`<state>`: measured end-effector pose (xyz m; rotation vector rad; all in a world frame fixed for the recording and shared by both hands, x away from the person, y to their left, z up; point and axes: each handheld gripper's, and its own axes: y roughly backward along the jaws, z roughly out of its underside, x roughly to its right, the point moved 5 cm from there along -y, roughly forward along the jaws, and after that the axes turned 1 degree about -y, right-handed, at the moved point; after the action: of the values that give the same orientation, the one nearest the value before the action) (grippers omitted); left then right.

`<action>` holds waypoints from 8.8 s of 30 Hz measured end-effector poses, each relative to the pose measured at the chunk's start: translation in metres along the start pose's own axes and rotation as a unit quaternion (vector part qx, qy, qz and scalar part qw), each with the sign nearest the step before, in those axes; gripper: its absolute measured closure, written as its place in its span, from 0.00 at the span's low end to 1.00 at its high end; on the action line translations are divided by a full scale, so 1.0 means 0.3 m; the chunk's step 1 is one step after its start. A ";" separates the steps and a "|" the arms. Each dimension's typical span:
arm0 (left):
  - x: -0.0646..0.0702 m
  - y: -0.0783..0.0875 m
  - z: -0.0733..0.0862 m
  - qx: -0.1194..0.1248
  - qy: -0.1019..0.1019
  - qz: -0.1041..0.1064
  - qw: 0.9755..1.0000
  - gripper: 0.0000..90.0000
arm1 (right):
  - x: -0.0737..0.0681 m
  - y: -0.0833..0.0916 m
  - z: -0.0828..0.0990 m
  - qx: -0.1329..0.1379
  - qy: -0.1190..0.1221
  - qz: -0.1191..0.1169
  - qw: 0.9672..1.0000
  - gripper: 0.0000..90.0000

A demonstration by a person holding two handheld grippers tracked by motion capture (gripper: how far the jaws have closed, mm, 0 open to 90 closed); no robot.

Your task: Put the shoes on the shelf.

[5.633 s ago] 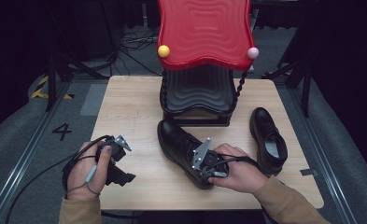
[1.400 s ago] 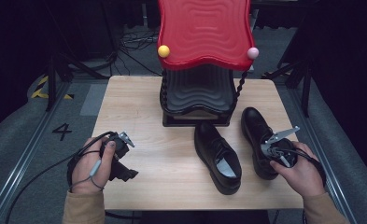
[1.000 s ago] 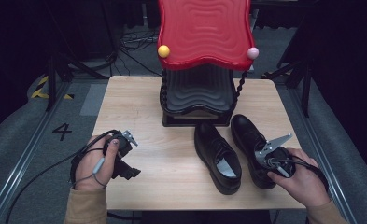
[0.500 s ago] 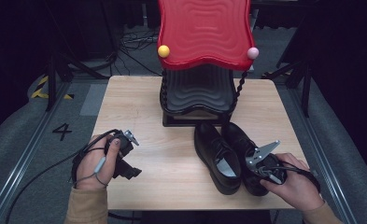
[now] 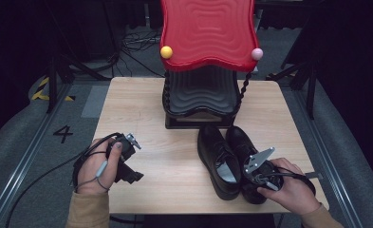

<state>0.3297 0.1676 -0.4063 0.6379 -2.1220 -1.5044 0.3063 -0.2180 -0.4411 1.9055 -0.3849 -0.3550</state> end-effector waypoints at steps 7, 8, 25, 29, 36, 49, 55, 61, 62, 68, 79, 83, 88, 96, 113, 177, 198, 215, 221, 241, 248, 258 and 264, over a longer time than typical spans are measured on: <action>0.000 0.002 -0.005 0.002 -0.003 0.001 1.000 0.21 | 0.016 0.022 0.009 0.001 -0.031 0.028 0.999 0.86; 0.001 0.002 -0.005 0.000 -0.003 0.001 1.000 0.21 | 0.024 0.022 0.012 0.002 -0.037 0.036 0.999 0.87; 0.007 0.004 -0.009 0.000 -0.005 0.000 1.000 0.21 | 0.022 -0.040 0.007 -0.016 -0.032 0.028 0.999 0.85; 0.006 0.004 -0.010 0.002 -0.006 0.001 1.000 0.21 | 0.031 -0.058 0.013 -0.015 -0.050 0.016 0.998 0.79; 0.001 0.003 -0.014 0.002 -0.008 0.001 1.000 0.21 | 0.026 -0.018 0.013 0.010 -0.094 0.003 0.996 0.70; 0.004 0.007 -0.015 0.003 -0.009 0.000 1.000 0.21 | 0.066 0.077 -0.045 0.079 -0.235 0.022 0.968 0.55; 0.003 0.011 -0.011 0.007 -0.007 0.000 1.000 0.21 | 0.087 0.059 -0.077 0.066 -0.284 0.027 0.956 0.51; 0.001 0.012 -0.004 0.005 -0.004 -0.001 1.000 0.21 | 0.110 0.012 -0.086 0.042 -0.311 0.024 0.949 0.51; 0.001 0.013 -0.004 0.006 -0.003 -0.001 1.000 0.21 | 0.114 0.003 -0.087 0.037 -0.311 0.023 0.949 0.51; 0.001 0.012 -0.003 0.007 -0.002 -0.003 1.000 0.21 | 0.129 -0.065 -0.102 0.014 -0.325 0.024 0.945 0.54; 0.003 0.011 -0.006 0.006 -0.003 -0.002 1.000 0.21 | 0.145 -0.108 -0.131 0.002 -0.334 0.049 0.941 0.70; 0.005 0.009 -0.010 0.003 -0.005 -0.003 1.000 0.21 | 0.142 -0.113 -0.145 0.002 -0.325 0.067 0.943 0.76; 0.011 0.013 -0.013 0.007 -0.008 -0.004 1.000 0.21 | 0.145 -0.127 -0.160 -0.003 -0.320 0.095 0.943 0.78; 0.012 0.015 -0.014 0.009 -0.010 -0.003 1.000 0.21 | 0.151 -0.146 -0.161 -0.026 -0.327 0.102 0.939 0.83; 0.003 0.022 -0.012 0.014 -0.009 -0.003 1.000 0.21 | 0.181 -0.127 -0.128 -0.053 -0.372 0.071 0.924 0.91; -0.018 0.062 0.039 0.037 0.013 -0.013 0.999 0.21 | 0.131 0.576 -0.323 -0.039 -0.329 0.062 0.941 0.92; -0.017 0.076 0.064 0.041 0.018 -0.017 0.999 0.21 | 0.111 0.770 -0.412 -0.036 -0.310 0.062 0.948 0.92; -0.032 0.075 0.062 0.045 0.018 -0.012 0.999 0.21 | 0.115 0.905 -0.514 -0.012 -0.307 0.063 0.950 0.92; -0.041 0.077 0.053 0.044 0.019 -0.016 0.999 0.20 | 0.153 0.930 -0.589 0.001 -0.318 0.067 0.946 0.92; -0.067 0.058 0.042 0.051 0.011 0.003 0.999 0.20 | 0.359 0.963 -0.889 0.041 -0.351 0.076 0.932 0.91; -0.069 0.069 0.059 0.061 0.013 0.009 0.998 0.20 | 0.428 0.954 -0.956 0.043 -0.363 0.083 0.927 0.91; -0.096 0.048 0.073 0.047 0.029 0.004 0.998 0.20 | 0.521 0.931 -1.041 0.074 -0.378 0.113 0.916 0.91; -0.106 0.045 0.083 0.037 0.039 -0.002 0.999 0.20 | 0.568 0.932 -1.078 0.093 -0.396 0.130 0.904 0.91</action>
<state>0.3383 0.2092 -0.4042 0.7161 -2.1258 -1.3852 0.5689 -0.1155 -0.0774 1.7859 -1.2364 -0.9405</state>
